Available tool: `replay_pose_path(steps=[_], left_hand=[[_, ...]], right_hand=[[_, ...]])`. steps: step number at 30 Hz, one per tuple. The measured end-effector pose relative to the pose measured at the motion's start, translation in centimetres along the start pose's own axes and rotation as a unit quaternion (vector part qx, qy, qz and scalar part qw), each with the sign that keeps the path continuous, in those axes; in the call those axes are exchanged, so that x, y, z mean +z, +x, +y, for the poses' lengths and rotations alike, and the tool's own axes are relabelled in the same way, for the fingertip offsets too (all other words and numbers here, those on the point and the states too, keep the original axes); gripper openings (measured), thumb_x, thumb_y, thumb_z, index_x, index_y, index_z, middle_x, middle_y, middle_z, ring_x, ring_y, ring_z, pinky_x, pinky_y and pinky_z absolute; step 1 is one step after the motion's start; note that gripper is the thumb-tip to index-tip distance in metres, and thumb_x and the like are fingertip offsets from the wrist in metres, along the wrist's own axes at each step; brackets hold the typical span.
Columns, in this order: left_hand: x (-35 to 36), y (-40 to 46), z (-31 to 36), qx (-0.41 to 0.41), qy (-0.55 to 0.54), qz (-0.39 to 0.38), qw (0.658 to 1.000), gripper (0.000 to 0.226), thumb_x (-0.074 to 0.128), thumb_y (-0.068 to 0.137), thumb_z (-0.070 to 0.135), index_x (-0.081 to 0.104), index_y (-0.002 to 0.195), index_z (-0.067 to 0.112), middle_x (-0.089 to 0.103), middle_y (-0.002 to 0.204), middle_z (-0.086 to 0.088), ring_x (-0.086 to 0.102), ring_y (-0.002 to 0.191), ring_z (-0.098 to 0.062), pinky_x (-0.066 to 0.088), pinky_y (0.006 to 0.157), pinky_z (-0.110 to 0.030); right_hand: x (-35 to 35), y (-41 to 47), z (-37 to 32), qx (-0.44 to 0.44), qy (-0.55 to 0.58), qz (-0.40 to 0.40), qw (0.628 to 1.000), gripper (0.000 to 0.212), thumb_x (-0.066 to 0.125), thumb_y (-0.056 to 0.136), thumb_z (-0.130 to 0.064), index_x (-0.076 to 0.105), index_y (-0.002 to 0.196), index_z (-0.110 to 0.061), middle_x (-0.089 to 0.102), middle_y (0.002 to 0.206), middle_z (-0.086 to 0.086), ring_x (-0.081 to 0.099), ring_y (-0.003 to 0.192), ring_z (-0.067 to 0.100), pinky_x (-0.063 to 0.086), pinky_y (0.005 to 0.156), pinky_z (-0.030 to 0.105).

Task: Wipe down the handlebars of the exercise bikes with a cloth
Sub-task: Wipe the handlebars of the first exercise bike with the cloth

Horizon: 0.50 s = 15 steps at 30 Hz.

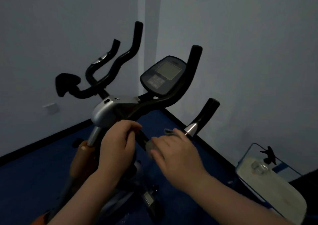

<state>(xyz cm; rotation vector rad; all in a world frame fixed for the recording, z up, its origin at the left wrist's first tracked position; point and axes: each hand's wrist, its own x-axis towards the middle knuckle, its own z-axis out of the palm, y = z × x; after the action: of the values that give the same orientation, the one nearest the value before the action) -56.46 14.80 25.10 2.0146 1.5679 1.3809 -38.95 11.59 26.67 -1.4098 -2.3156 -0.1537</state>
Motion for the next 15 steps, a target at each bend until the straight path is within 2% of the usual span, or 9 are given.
replay_pose_path(steps=[2,5,6,7,9,10,13,15], left_hand=[[-0.4,-0.6,-0.7,0.003,0.049,0.022,0.999,0.025,0.045,0.085,0.01,0.064,0.095,0.022,0.061,0.09,0.011,0.051,0.084,-0.001,0.038,0.073,-0.017],[-0.5,-1.3,-1.6,-0.07,0.098,0.077,0.99,0.022,0.045,0.092,0.011,0.065,0.099,0.019,0.063,0.093,0.006,0.044,0.085,-0.001,0.033,0.076,-0.021],[-0.4,-1.4,-1.8,-0.1,0.1,0.092,0.986,0.02,0.046,0.093,0.015,0.064,0.1,0.019,0.063,0.094,0.006,0.042,0.086,0.0,0.034,0.078,-0.022],[-0.4,-1.6,-1.9,-0.122,0.097,0.102,0.982,0.019,0.046,0.093,0.018,0.063,0.1,0.02,0.062,0.095,0.006,0.042,0.087,0.0,0.035,0.079,-0.023],[-0.2,-1.6,-1.9,-0.147,0.091,0.113,0.978,0.018,0.045,0.093,0.024,0.062,0.1,0.021,0.06,0.095,0.006,0.046,0.089,-0.005,0.038,0.079,-0.027],[-0.1,-1.6,-1.9,-0.155,0.087,0.117,0.977,0.017,0.046,0.093,0.025,0.061,0.099,0.021,0.059,0.096,0.006,0.048,0.09,-0.007,0.04,0.079,-0.029],[-0.1,-1.7,-1.8,-0.173,0.069,0.126,0.974,0.017,0.046,0.093,0.03,0.06,0.098,0.022,0.057,0.094,0.01,0.05,0.09,-0.009,0.042,0.078,-0.029],[-0.2,-1.7,-1.8,-0.176,0.06,0.129,0.974,0.016,0.044,0.092,0.033,0.057,0.095,0.026,0.056,0.091,0.012,0.051,0.088,-0.007,0.041,0.076,-0.027]], right_hand=[[-1.2,-0.3,0.6,-0.019,-0.033,-0.049,0.998,0.042,0.037,0.092,-0.039,0.066,0.112,-0.018,0.07,0.101,-0.007,0.063,0.099,0.011,0.034,0.109,0.037],[-1.6,0.6,0.6,-0.023,-0.08,-0.123,0.989,0.037,0.037,0.093,-0.035,0.065,0.109,-0.016,0.068,0.097,-0.004,0.062,0.094,0.015,0.036,0.108,0.04],[-1.1,1.3,0.2,-0.027,-0.091,-0.166,0.982,0.033,0.035,0.095,-0.03,0.062,0.106,-0.015,0.066,0.095,-0.001,0.06,0.091,0.018,0.037,0.104,0.038],[-0.4,2.4,-0.4,-0.033,-0.097,-0.197,0.975,0.028,0.034,0.095,-0.025,0.059,0.104,-0.014,0.065,0.097,0.002,0.058,0.089,0.02,0.038,0.093,0.034],[1.0,5.3,-1.6,-0.03,-0.11,-0.212,0.97,0.021,0.038,0.094,-0.017,0.056,0.104,-0.011,0.062,0.102,0.007,0.058,0.088,0.024,0.031,0.07,0.031],[1.4,6.7,-2.0,-0.023,-0.116,-0.214,0.97,0.021,0.039,0.094,-0.015,0.055,0.107,-0.01,0.062,0.105,0.008,0.059,0.091,0.026,0.028,0.068,0.03],[1.9,8.4,-1.9,-0.02,-0.092,-0.235,0.967,0.027,0.039,0.095,-0.016,0.053,0.117,-0.008,0.058,0.117,0.012,0.057,0.101,0.03,0.031,0.067,0.031],[1.9,6.8,-1.1,-0.022,-0.083,-0.238,0.967,0.026,0.04,0.095,-0.018,0.053,0.115,-0.009,0.06,0.112,0.01,0.058,0.096,0.028,0.031,0.06,0.03]])
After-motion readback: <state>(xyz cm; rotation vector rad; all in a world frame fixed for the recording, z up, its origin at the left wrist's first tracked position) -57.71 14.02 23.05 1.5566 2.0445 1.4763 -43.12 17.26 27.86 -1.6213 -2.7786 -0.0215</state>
